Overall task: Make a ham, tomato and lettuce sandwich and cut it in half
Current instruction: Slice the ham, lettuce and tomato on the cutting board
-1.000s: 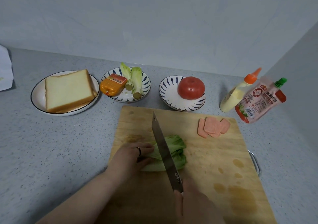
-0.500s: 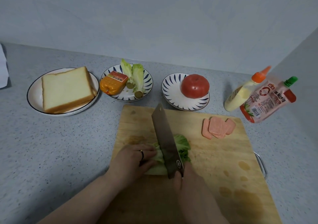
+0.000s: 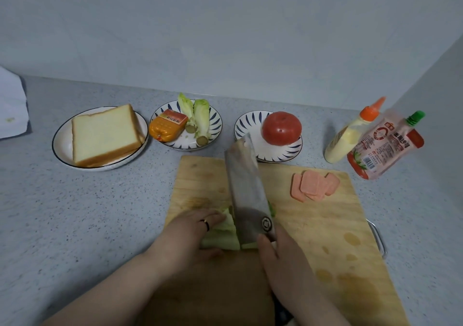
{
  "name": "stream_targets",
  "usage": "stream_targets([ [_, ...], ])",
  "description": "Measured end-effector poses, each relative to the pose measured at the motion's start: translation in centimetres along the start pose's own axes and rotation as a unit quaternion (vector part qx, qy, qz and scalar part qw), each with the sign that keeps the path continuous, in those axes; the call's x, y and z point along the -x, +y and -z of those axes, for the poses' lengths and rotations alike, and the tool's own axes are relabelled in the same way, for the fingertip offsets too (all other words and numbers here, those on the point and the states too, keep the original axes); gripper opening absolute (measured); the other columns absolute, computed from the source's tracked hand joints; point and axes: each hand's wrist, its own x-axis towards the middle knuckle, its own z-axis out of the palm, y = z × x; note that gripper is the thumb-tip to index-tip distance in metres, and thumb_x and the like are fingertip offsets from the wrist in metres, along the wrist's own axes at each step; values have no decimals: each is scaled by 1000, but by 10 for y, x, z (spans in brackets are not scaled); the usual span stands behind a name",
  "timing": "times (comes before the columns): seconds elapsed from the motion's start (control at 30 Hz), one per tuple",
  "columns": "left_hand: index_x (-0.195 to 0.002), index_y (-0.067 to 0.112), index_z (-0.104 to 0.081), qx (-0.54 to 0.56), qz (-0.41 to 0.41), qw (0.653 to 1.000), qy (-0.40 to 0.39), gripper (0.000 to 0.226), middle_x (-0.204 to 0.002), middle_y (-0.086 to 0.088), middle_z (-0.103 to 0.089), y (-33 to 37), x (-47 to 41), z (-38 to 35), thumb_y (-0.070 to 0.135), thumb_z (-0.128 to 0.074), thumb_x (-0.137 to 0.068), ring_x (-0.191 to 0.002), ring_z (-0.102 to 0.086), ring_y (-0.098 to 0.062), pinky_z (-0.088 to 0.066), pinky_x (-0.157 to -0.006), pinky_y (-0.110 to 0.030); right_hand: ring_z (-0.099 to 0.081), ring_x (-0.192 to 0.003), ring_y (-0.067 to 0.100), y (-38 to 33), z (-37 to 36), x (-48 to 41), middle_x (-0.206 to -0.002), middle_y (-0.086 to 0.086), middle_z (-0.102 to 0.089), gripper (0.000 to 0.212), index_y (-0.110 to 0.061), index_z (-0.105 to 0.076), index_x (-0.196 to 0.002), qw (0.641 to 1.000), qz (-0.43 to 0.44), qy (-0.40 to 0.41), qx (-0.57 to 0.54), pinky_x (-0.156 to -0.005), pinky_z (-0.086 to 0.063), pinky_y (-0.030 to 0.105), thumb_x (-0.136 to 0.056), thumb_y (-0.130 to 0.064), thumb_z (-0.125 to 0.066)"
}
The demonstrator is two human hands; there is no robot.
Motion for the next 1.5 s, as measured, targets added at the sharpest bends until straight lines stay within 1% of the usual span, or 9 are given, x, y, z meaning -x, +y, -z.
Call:
stream_targets([
  [0.1,-135,32,-37,2,9,999,31,62,-144,11,-36,3,0,2,42,-62,-79,-133,-32,-9,-20,-102,-11,-55,-60,-7,11,15,12,-67,-9,-57,15,-31,-49,-83,998,-9,11,-59,-53,-37,8,-93,-22,-43],
  [0.2,-129,28,-47,79,50,993,73,56,-134,6,-49,4,1,2,32,-68,-77,-120,-45,-8,-20,-85,4,-51,-58,-11,20,22,24,-70,-15,-55,23,-32,-46,-74,997,-33,-3,-64,-57,-36,1,-92,-19,-46],
  [0.3,-122,25,-54,154,98,977,110,52,-116,6,-58,5,2,0,22,-73,-74,-97,-49,-2,-30,-74,8,-49,-67,-6,29,16,32,-73,-14,-53,13,-29,-45,-81,997,-64,-23,-48,-55,-36,7,-93,-25,-44],
  [0.53,-114,23,-61,234,155,944,175,40,-92,24,-55,9,1,0,13,-70,-77,-80,-46,15,-31,-65,9,-50,-76,10,22,-7,35,-66,-9,-48,22,-28,-38,-72,993,-89,-54,-57,-57,-32,10,-94,-31,-39],
  [0.83,-110,17,-64,233,184,925,237,32,-81,15,-55,17,-2,2,15,-68,-79,-71,-46,10,-34,-62,6,-46,-43,4,3,-24,32,-58,-4,-51,21,-22,-49,-74,972,-95,-91,-194,-53,-34,20,-93,-23,-39],
  [1.2,-123,22,-55,98,35,981,165,36,-126,2,-57,64,-50,-13,20,-57,-87,-110,-52,-18,-24,-75,-7,-52,-64,3,32,26,32,-67,-7,-58,21,-22,-55,-76,975,-93,25,-198,-50,-37,6,-93,-16,-44],
  [1.27,-118,21,-60,52,13,987,152,37,-123,2,-60,66,-49,-14,17,-64,-82,-108,-57,-17,-34,-82,-14,-51,-57,6,37,28,31,-61,-5,-56,22,-22,-52,-74,974,-104,16,-200,-52,-38,15,-93,-17,-43],
  [1.4,-84,17,-75,-76,-108,980,148,49,-87,-1,-74,65,-42,-14,22,-92,-38,-74,-71,-16,-55,-57,-27,-46,-38,2,46,33,31,-56,-2,-52,24,-21,-51,-71,970,-119,14,-211,-52,-34,24,-93,-17,-44],
  [1.5,-91,24,-73,-133,-116,982,71,55,-102,0,-71,63,-38,-12,48,-86,-43,-92,-68,-20,-55,-68,-42,-41,-29,6,55,44,37,-47,3,-48,19,-13,-54,-78,967,-122,18,-223,-43,-33,24,-94,-15,-43],
])
